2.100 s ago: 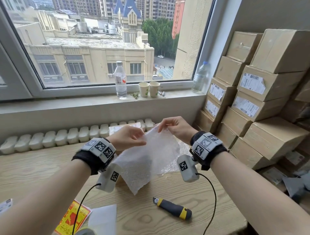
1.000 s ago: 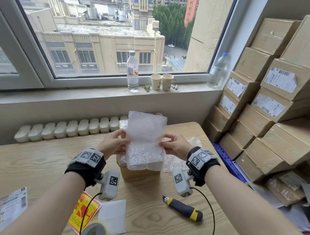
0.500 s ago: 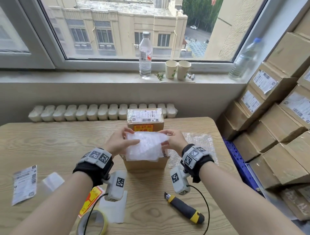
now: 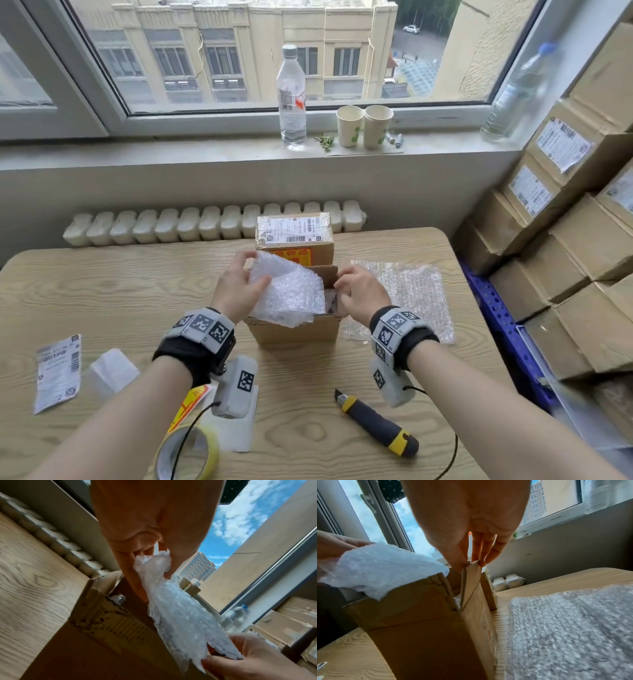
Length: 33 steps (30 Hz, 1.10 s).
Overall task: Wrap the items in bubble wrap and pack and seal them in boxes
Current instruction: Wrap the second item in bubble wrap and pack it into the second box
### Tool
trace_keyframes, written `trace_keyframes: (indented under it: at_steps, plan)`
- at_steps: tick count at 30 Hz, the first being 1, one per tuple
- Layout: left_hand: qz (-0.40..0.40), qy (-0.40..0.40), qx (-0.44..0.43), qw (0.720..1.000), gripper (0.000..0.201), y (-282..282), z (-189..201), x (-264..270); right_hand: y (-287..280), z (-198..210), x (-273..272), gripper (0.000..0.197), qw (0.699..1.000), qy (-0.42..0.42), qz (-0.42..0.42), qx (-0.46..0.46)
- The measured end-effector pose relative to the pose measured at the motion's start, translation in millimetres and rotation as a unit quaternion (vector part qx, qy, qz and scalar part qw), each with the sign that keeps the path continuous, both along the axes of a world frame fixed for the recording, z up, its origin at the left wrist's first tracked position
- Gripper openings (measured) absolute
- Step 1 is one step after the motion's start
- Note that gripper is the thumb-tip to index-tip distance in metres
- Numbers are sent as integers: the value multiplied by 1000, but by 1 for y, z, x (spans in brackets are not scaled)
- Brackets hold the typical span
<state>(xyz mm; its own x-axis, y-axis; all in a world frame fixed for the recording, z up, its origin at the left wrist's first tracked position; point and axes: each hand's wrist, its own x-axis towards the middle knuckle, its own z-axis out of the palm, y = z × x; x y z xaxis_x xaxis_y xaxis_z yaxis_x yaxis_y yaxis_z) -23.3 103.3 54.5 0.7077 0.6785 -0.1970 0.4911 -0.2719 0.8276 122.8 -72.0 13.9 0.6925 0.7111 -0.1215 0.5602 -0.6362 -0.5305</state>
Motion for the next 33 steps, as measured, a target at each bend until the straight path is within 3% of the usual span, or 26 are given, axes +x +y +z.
trace_keyframes:
  at_steps: [5, 8, 14, 16, 20, 23, 26, 28, 31, 33]
  plan:
    - [-45, 32, 33, 998, 39, -15, -8, 21, -15, -7, 7, 20, 999, -32, 18, -26]
    - [-26, 62, 73, 995, 36, -22, -16, 36, -20, -7, 8, 19, 998, -51, 29, -38]
    - [-24, 105, 179, 978, 28, -41, -20, 50, -19, -5, 5, 38, 997, -47, 52, 32]
    - [-33, 110, 201, 973, 28, -45, -21, 52, -17, -5, 2, 42, 996, -41, 82, 15]
    - [-57, 46, 224, 972, 33, -56, -23, 48, -13, -11, -2, 33, 975, -92, 183, -83]
    - [-104, -2, 242, 965, 45, -63, -28, 42, -13, -17, -4, 32, 965, -92, 212, -121]
    - [-128, -43, 266, 954, 33, -65, -36, 37, -11, -21, -2, 36, 975, -73, 189, -95]
    - [-138, -48, 280, 949, 20, -64, -41, 37, -10, -24, 1, 34, 987, -68, 139, -36]
    - [-192, -35, 268, 944, 15, -63, -52, 37, -10, -24, 5, 28, 996, -36, 56, 63]
    - [-224, -10, 248, 943, 15, -65, -59, 37, -9, -20, 7, 42, 994, 8, 15, 104]
